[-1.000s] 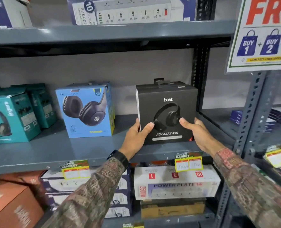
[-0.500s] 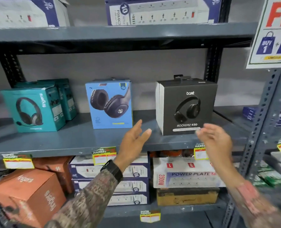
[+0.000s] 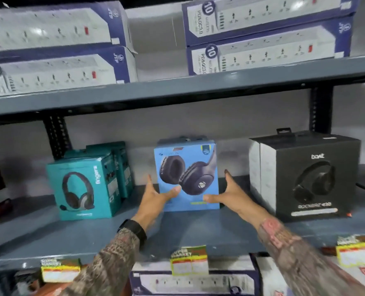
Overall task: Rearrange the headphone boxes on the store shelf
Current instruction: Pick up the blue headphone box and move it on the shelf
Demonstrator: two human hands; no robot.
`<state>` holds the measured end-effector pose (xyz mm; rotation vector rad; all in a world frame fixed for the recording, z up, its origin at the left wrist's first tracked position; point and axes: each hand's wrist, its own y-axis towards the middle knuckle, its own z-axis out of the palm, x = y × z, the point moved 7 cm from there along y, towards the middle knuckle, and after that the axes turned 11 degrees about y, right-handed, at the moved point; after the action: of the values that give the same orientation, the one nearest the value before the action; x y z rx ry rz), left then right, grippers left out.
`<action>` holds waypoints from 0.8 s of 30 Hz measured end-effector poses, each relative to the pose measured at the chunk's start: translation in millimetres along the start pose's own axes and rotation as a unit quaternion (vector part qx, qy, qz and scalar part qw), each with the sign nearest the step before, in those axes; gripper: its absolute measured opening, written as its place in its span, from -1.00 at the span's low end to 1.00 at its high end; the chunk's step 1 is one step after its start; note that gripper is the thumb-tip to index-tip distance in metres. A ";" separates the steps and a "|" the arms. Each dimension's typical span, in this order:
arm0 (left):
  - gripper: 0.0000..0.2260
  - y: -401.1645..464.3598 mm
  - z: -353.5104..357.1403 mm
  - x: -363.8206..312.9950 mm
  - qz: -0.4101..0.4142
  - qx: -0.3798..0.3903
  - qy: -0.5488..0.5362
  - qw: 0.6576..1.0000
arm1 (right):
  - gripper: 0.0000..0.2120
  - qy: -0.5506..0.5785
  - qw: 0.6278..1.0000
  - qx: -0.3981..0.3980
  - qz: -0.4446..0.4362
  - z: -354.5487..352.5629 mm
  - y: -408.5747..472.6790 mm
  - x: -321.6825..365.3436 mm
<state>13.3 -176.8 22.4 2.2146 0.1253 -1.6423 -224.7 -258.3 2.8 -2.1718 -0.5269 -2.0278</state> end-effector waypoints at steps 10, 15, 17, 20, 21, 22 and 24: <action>-0.44 69.2 2.2 39.7 -0.004 0.158 -0.083 0.984 | -0.11 0.064 0.996 0.037 -0.039 19.7 60.8 -7.6; -0.55 79.4 -6.1 46.9 -0.018 0.133 -0.094 0.986 | -0.12 0.056 0.998 0.027 -0.032 25.7 73.7 -10.6; -0.56 82.2 -7.1 48.9 -0.023 0.128 -0.078 0.988 | -0.11 0.060 0.998 0.018 -0.030 26.2 75.8 -10.4; -0.59 78.1 -9.1 46.3 -0.018 0.117 -0.052 0.992 | -0.22 0.059 0.998 0.006 -0.037 26.0 70.6 -7.4; -0.60 76.3 -9.9 43.4 -0.015 0.117 -0.048 0.992 | -0.25 0.059 0.997 0.005 -0.041 26.2 67.9 -4.0; -0.60 70.3 -11.7 43.4 -0.015 0.118 -0.046 0.992 | -0.27 0.061 0.997 0.003 -0.043 27.5 61.6 -4.4; -0.61 62.0 -15.4 41.6 -0.013 0.118 -0.042 0.992 | -0.32 0.060 0.997 -0.002 -0.045 28.1 51.2 -2.3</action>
<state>58.4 -234.9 2.5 2.3166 -0.0651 -1.8449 -181.3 -297.3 5.4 -2.0483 -0.6141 -2.1897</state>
